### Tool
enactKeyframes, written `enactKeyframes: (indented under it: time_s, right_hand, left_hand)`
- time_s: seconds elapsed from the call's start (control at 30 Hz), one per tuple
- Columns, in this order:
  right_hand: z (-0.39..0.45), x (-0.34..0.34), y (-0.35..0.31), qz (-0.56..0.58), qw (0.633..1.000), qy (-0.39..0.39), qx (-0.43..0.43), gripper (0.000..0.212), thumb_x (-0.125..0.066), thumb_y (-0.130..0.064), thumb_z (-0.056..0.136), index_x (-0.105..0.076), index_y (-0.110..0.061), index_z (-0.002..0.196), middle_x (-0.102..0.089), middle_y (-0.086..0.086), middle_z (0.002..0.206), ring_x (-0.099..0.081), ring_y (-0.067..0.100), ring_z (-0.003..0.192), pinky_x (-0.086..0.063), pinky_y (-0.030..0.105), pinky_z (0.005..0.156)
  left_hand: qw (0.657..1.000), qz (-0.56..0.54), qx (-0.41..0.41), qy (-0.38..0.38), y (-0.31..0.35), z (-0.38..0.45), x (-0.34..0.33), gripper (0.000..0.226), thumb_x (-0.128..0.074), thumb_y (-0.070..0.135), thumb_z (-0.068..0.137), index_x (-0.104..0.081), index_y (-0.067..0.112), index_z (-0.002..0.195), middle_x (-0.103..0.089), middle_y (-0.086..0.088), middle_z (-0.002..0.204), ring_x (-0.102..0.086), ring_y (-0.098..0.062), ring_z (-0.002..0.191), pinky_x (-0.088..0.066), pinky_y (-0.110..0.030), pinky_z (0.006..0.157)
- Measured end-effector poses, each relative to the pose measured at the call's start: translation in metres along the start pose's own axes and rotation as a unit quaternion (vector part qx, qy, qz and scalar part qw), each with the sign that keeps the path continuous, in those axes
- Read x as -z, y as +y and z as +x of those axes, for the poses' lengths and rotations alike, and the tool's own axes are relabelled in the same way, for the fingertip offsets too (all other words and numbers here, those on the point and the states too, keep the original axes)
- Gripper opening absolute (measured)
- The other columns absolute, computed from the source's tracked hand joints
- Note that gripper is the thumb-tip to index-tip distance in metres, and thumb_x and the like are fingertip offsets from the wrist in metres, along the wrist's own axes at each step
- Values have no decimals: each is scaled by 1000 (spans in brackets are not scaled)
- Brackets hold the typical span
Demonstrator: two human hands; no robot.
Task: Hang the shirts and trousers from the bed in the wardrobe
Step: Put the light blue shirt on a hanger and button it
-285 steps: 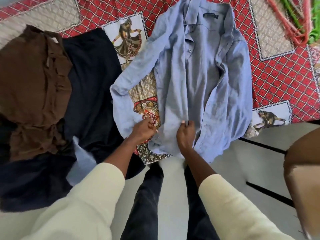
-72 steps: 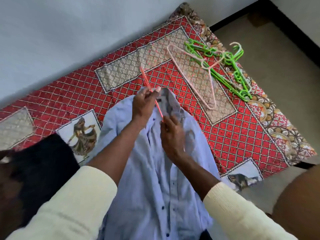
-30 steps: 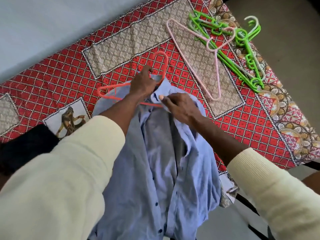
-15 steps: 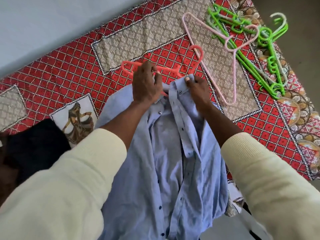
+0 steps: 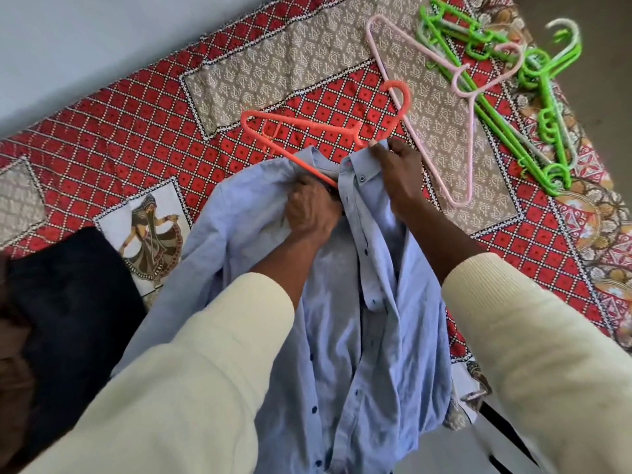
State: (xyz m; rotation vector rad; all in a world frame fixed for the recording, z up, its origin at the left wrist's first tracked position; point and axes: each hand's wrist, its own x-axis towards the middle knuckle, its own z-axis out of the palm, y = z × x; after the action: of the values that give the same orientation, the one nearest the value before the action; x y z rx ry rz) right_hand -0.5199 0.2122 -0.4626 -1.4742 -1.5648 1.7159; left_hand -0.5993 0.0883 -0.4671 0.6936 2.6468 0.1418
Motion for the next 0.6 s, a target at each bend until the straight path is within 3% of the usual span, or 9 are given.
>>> enactKeyframes:
  time_s: [0.07, 0.13, 0.27, 0.33, 0.4, 0.47, 0.53, 0.6]
  right_hand:
    - [1, 1, -1, -3, 1000, 2, -4, 36, -67, -32, 80, -61, 3, 80, -61, 7, 73, -56, 17, 68, -43, 34, 64]
    - [3, 3, -2, 5, 1000, -2, -20, 29, -67, -29, 79, -66, 0, 79, -64, 7, 74, -59, 17, 68, -45, 33, 63]
    - [3, 6, -6, 20, 999, -25, -36, 17, -70, -22, 80, -71, -5, 78, -64, 8, 72, -59, 18, 65, -45, 31, 61]
    - [-1, 8, -9, 1, 999, -42, -34, 13, -70, -16, 83, -74, -5, 79, -65, 7, 70, -58, 15, 60, -45, 25, 57]
    - [-5, 9, -8, -52, 995, -74, -34, 21, -69, -18, 83, -72, 2, 83, -61, 7, 68, -53, 10, 52, -39, 21, 47]
    - [-10, 5, -3, -119, 986, -113, -22, 34, -69, -27, 79, -69, 6, 81, -57, 9, 67, -49, 13, 53, -37, 24, 48]
    - [-15, -2, 3, -188, 973, -136, -8, 32, -68, -27, 81, -68, 5, 78, -57, 10, 67, -48, 15, 57, -38, 28, 54]
    - [-17, -9, 10, -226, 969, -99, -4, 27, -63, -25, 86, -66, -1, 74, -58, 9, 65, -49, 15, 56, -38, 30, 54]
  left_hand:
    - [999, -10, -31, 4, -10, 3, 4, 45, -57, 31, 92, -50, -1, 124, -67, -18, 112, -66, -34, 102, -52, -40, 77]
    - [994, -108, -34, 2, -28, 10, 14, 27, -53, 21, 95, -62, 6, 116, -69, -18, 111, -65, -37, 103, -50, -40, 80]
    - [955, -281, 92, -2, -82, 48, 52, 31, -46, 9, 95, -65, 0, 118, -65, -22, 119, -61, -38, 109, -44, -31, 79]
    - [944, -294, 148, 29, -107, 75, 76, 37, -44, 16, 90, -63, -4, 116, -64, -25, 120, -60, -41, 110, -48, -41, 83]
    - [949, -261, 167, 55, -120, 99, 98, 43, -47, 22, 90, -61, -5, 120, -61, -25, 125, -58, -40, 116, -45, -42, 91]
    - [960, -225, 154, 67, -113, 109, 118, 42, -47, 21, 96, -56, -6, 127, -56, -25, 134, -53, -38, 123, -40, -39, 97]
    - [963, -222, 121, 88, -96, 106, 131, 40, -46, 19, 97, -56, -6, 127, -56, -24, 133, -52, -37, 123, -39, -37, 94]
    - [960, -236, 92, 121, -82, 89, 136, 37, -44, 16, 95, -61, -5, 120, -61, -23, 125, -57, -37, 114, -39, -38, 86]
